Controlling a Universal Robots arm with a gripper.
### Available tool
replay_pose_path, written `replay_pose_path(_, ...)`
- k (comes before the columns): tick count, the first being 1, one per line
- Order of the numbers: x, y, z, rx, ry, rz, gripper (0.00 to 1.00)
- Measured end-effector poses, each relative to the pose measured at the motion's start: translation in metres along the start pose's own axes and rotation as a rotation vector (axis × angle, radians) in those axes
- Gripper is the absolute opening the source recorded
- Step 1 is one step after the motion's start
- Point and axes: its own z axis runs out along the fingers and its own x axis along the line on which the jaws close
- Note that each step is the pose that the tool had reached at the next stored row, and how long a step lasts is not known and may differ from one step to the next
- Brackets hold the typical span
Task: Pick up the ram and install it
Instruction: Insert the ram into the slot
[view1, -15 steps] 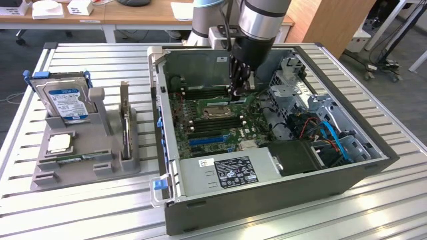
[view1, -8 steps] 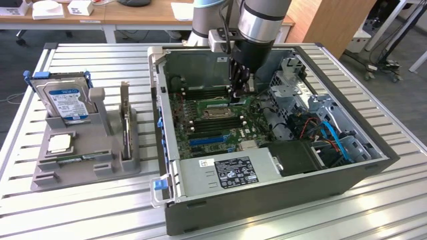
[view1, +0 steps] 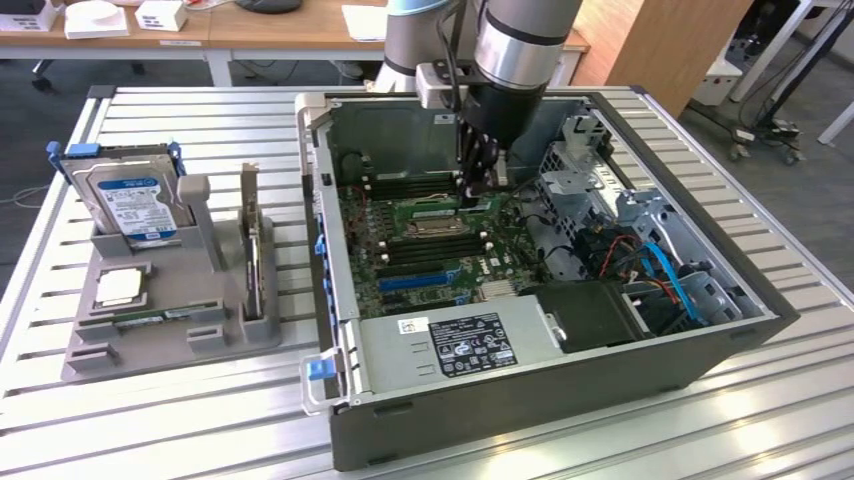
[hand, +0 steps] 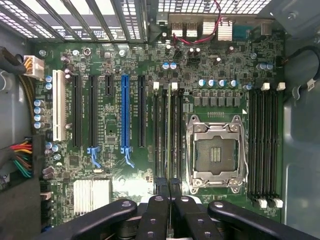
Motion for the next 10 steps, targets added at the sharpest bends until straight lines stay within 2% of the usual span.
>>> replay_pose_path(7,0.0002,-0.0004,0.0104,0.0000,0.0000,-0.001,0.11)
replay_pose_path(10,0.0002,-0.0004,0.0110,-0.0001,0.0002,-0.002,0.11)
